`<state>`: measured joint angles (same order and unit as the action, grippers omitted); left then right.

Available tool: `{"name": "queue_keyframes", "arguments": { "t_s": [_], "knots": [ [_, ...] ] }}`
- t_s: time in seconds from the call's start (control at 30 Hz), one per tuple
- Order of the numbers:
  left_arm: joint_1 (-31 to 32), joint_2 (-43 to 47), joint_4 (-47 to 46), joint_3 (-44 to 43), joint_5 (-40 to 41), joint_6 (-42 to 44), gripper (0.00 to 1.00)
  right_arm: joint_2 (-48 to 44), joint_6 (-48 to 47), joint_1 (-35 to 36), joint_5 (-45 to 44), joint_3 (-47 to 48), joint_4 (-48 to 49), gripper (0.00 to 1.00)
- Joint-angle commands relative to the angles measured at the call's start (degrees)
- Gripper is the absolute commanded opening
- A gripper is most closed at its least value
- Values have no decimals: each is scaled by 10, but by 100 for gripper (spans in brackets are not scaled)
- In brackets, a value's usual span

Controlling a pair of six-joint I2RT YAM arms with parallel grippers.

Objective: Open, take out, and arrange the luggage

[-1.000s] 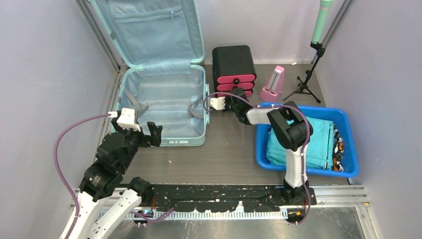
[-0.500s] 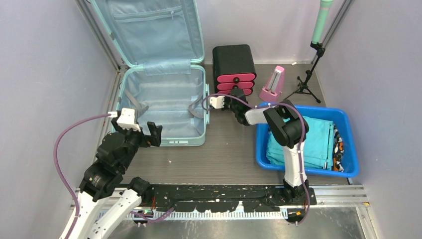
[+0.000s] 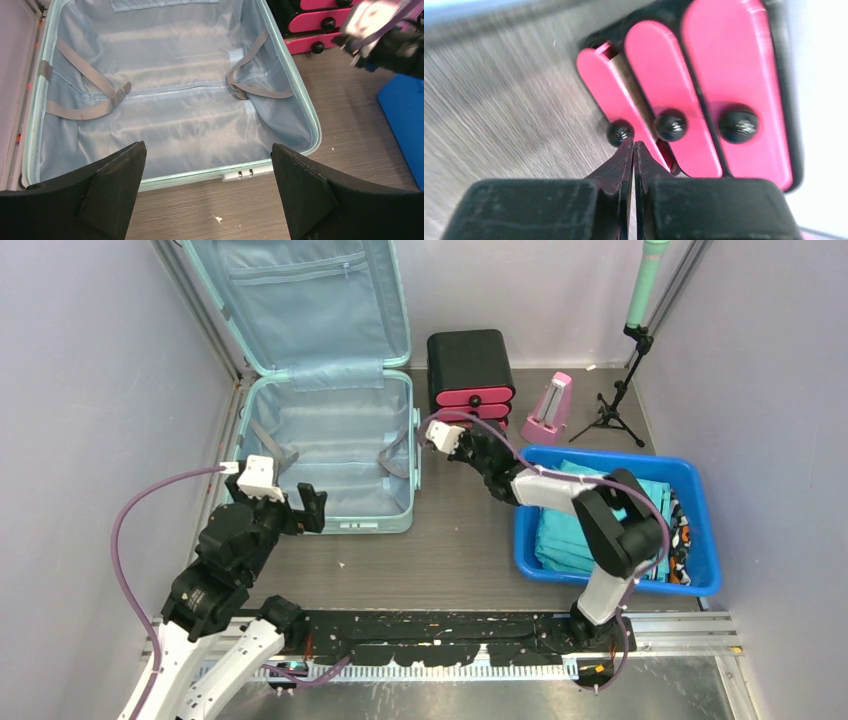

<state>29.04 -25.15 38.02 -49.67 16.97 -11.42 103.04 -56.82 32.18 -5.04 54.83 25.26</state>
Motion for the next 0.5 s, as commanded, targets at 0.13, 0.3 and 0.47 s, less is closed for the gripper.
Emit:
{"name": "queue_keyframes", "arguments": {
  "t_s": [0.13, 0.3, 0.47],
  "knots": [
    [1, -45, -11, -17, -43, -15, 100, -193, 483, 47, -120, 94, -335, 16],
    [1, -104, 17, -89, -111, -35, 100, -257, 723, 48, -21, 114, -476, 75],
    [1, -147, 20, -128, -182, -45, 100, -334, 876, 49, 55, 69, -486, 93]
  ]
}}
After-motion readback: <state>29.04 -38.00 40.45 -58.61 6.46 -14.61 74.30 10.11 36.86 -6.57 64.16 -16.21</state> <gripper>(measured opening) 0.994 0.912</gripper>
